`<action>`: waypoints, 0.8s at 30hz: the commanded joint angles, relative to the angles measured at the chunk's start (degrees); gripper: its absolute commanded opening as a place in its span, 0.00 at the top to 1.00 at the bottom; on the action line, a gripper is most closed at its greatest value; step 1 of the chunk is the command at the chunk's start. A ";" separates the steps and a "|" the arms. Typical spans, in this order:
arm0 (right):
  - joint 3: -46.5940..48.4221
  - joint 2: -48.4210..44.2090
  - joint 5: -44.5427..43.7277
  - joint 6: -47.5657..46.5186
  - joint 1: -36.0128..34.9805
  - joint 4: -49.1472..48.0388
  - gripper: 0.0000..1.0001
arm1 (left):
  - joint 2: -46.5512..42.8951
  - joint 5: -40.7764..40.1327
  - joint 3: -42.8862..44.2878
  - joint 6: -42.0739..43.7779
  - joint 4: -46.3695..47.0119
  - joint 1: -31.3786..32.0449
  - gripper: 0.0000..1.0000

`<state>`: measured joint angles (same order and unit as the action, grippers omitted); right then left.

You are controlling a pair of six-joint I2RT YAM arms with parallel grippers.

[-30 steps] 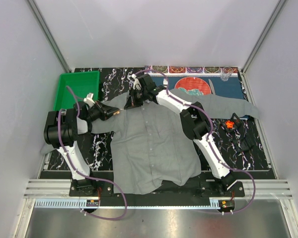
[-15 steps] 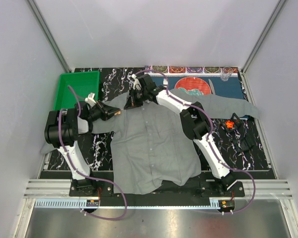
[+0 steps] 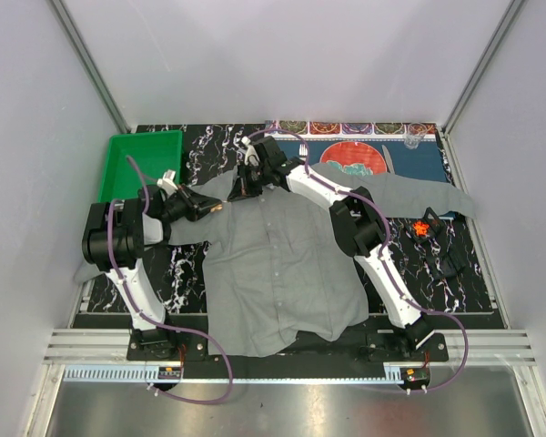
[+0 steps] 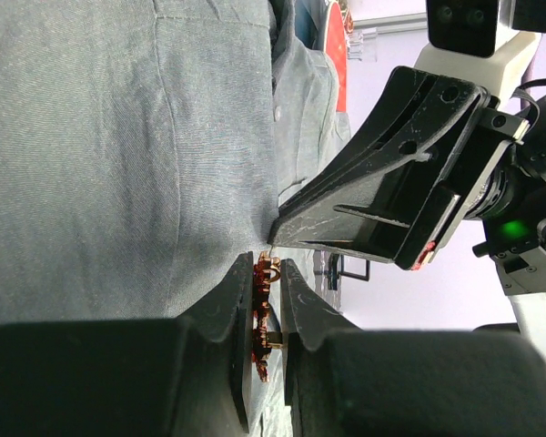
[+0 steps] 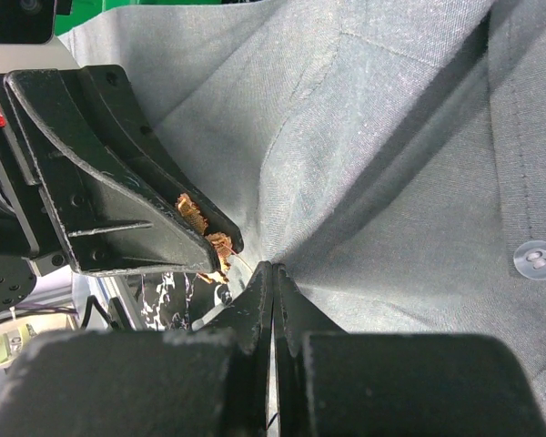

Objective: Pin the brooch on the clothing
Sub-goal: Pin the brooch to the clothes.

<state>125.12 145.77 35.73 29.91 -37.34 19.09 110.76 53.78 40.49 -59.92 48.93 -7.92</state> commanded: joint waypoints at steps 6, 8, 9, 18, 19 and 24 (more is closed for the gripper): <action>-0.23 -4.89 2.77 1.29 0.43 -2.83 1.00 | 0.77 -0.69 2.05 1.30 0.64 1.59 1.00; -0.23 -4.97 2.86 1.46 0.43 -2.92 1.00 | 0.77 -0.69 2.05 1.38 0.47 1.68 1.00; -0.23 -4.97 2.95 1.47 0.34 -2.83 1.00 | 0.77 -0.78 1.96 1.47 0.21 1.77 1.00; -0.32 -5.06 3.65 1.82 0.34 -3.18 1.00 | 1.21 -1.13 2.40 2.09 -1.11 1.86 1.00; -0.32 -5.15 3.82 1.82 0.34 -3.27 1.00 | 1.21 -0.96 2.49 2.35 -1.20 1.95 1.00; -0.84 -5.15 4.09 2.34 0.16 -3.88 1.00 | 0.86 -1.40 3.37 4.29 -4.45 2.91 1.00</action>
<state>124.36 145.77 37.26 31.20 -36.97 18.50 111.61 53.39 41.69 -58.46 45.34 -6.09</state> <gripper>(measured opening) 0.009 0.137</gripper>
